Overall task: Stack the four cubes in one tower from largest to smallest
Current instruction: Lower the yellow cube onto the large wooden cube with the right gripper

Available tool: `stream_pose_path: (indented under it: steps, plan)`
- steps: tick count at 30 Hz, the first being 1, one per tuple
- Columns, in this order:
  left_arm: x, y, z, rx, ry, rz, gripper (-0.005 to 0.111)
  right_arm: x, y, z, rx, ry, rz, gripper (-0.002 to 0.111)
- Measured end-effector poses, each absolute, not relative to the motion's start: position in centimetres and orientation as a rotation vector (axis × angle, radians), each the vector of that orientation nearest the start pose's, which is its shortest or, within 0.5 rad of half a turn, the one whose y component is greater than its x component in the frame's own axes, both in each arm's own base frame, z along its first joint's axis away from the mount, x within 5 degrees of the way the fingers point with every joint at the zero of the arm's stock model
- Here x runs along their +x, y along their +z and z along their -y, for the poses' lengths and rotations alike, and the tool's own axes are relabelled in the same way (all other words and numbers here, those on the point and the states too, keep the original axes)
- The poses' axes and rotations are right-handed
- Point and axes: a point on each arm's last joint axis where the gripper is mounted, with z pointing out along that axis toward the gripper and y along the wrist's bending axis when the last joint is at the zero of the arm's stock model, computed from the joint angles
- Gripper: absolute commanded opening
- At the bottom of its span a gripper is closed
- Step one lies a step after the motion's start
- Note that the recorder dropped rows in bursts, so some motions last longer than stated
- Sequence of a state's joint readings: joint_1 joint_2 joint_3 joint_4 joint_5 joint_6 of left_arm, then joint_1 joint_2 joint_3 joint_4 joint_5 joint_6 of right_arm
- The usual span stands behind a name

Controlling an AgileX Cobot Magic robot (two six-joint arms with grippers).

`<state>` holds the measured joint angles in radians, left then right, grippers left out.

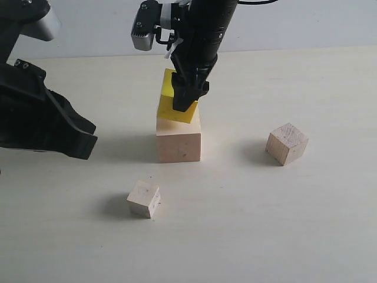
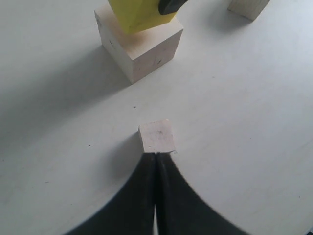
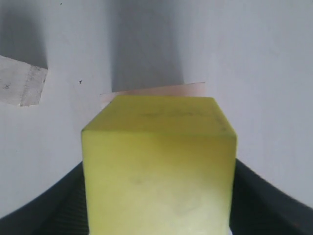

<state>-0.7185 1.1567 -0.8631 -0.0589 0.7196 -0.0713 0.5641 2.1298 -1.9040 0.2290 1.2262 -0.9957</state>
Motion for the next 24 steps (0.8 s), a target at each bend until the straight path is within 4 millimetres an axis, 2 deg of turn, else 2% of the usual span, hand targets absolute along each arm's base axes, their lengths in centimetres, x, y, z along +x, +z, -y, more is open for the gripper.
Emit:
stream_pose_path:
  steps: [24]
  plan:
    - [16.8,29.45,15.16,0.77,-0.389,-2.42,0.0,37.19,24.23,-25.89,-1.955,0.263,-2.117,0.0]
